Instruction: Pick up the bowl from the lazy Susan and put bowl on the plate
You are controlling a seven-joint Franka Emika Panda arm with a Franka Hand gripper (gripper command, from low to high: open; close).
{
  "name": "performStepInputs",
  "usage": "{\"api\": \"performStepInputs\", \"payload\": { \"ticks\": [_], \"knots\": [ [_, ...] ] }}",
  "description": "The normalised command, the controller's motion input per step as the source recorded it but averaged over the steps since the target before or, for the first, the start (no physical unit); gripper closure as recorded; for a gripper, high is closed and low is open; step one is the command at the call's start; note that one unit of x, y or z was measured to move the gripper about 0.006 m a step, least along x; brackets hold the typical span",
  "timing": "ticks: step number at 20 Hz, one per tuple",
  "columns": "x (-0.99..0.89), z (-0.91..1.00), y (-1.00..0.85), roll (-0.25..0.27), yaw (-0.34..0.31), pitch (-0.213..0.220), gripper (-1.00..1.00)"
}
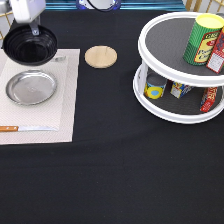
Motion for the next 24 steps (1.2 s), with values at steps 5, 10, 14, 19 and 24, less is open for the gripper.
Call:
{"api": "performStepInputs", "payload": {
  "ticks": [5, 10, 14, 19, 24],
  "knots": [
    [-0.11, -0.77, -0.67, 0.117, -0.094, -0.031, 1.00],
    [0.07, -0.42, -0.59, 0.140, -0.088, 0.000, 1.00],
    [0.09, -0.40, -0.06, 0.039, -0.031, 0.035, 1.00],
    [-0.02, -0.37, 0.11, 0.014, -0.001, 0.087, 1.00],
    [-0.03, -0.26, 0.04, 0.072, 0.000, 0.102, 1.00]
  ]
}}
